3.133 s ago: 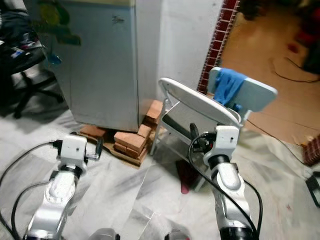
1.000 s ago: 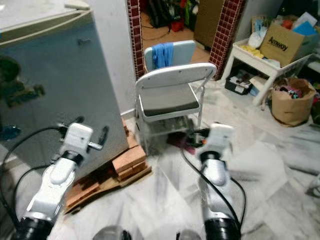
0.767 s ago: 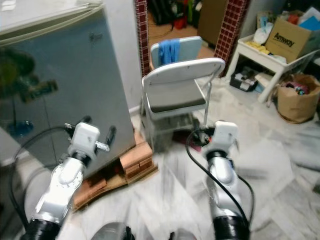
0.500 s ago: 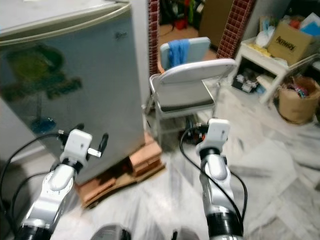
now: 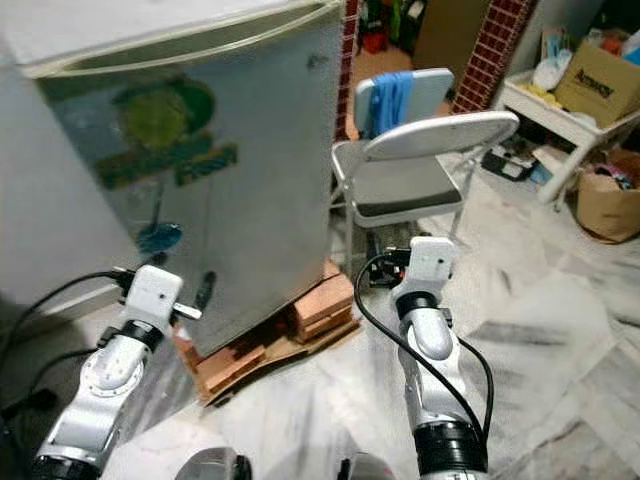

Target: Restocking fridge

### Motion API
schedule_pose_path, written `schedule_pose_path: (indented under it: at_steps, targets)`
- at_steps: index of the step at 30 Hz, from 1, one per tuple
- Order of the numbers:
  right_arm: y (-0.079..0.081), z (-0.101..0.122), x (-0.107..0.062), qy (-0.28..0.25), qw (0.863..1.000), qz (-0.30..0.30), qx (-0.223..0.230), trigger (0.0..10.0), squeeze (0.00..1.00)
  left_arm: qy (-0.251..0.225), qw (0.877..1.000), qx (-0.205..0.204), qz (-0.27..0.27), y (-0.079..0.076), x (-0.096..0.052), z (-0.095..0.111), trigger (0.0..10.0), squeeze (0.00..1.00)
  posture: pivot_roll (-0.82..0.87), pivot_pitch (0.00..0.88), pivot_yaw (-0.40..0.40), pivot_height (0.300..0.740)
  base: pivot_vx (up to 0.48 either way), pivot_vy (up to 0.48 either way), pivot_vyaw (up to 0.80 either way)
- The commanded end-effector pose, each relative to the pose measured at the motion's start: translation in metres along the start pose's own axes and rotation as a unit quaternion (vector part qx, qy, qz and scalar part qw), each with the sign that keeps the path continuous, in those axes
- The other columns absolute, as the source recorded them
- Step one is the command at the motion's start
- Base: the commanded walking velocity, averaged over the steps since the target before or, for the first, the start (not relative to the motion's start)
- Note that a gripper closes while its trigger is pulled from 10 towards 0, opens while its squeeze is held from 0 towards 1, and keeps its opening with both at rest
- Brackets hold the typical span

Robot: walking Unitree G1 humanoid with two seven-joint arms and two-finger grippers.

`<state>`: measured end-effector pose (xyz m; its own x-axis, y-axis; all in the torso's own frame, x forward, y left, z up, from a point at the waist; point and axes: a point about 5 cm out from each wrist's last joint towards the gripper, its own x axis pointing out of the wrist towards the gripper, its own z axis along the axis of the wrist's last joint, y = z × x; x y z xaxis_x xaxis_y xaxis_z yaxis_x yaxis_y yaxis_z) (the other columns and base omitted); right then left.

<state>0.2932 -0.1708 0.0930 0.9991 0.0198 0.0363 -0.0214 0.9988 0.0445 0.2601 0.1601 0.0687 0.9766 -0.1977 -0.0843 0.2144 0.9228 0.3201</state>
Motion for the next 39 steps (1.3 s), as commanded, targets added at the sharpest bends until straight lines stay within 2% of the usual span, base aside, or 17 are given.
schedule_pose_path:
  at_steps: [1, 11, 29, 39]
  targets:
    - [-0.0137, -0.0012, -0.0041, 0.004, 1.0, -0.019, -0.008, 10.0, 0.0, -0.006, 1.0, -0.007, -0.008, -0.0081, -0.0012, 0.0025, 10.0, 0.0, 0.09, 0.049, -0.018, 0.74, 0.0, 0.458, 0.0]
    - [-0.0113, -0.0014, -0.0005, 0.007, 1.0, -0.015, -0.011, 10.0, 0.0, -0.012, 1.0, -0.014, 0.002, -0.0037, 0.0001, 0.0037, 10.0, 0.0, 0.09, 0.039, -0.022, 0.74, 0.0, 0.46, 0.0]
    - [-0.0121, -0.0012, -0.0012, 0.008, 1.0, -0.013, -0.013, 10.0, 0.0, -0.017, 1.0, -0.018, -0.005, -0.0066, -0.0013, 0.0034, 10.0, 0.0, 0.09, 0.041, -0.027, 0.74, 0.0, 0.477, -0.5]
    - [-0.0108, -0.0022, -0.0018, 0.012, 1.0, -0.008, -0.013, 10.0, 0.0, -0.022, 1.0, -0.015, -0.007, -0.0089, -0.0021, 0.0043, 10.0, 0.0, 0.09, 0.046, -0.033, 0.74, 0.0, 0.0, -0.64]
